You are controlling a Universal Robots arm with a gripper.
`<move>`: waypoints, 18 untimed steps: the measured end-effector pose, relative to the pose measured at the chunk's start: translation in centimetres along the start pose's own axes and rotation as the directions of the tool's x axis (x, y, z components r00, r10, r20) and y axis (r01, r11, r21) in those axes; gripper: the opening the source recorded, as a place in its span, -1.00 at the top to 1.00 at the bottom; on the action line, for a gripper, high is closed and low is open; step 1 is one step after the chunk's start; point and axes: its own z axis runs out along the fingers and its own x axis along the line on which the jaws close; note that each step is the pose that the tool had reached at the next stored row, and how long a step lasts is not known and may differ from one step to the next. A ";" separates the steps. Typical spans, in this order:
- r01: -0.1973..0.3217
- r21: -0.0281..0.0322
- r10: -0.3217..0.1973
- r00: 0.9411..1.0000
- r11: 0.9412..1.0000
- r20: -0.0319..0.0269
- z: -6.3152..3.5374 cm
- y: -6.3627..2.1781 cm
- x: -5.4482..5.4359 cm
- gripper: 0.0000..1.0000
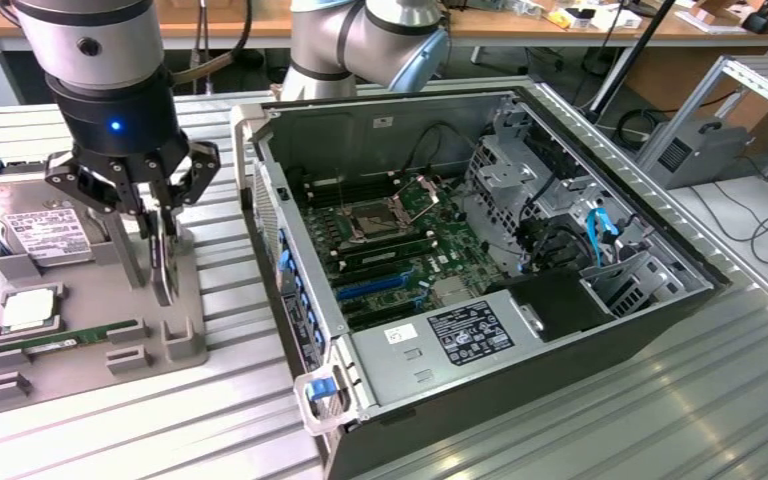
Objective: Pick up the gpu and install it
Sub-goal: 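Pick up the gpu and move the gpu toward the slot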
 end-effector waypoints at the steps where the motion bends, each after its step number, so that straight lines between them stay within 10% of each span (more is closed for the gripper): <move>1: 0.000 0.000 0.000 1.000 1.000 0.000 -0.13 0.01 0.0 0.47; 18: 0.000 -0.001 0.000 1.000 1.000 0.000 -2.36 0.10 0.0 0.47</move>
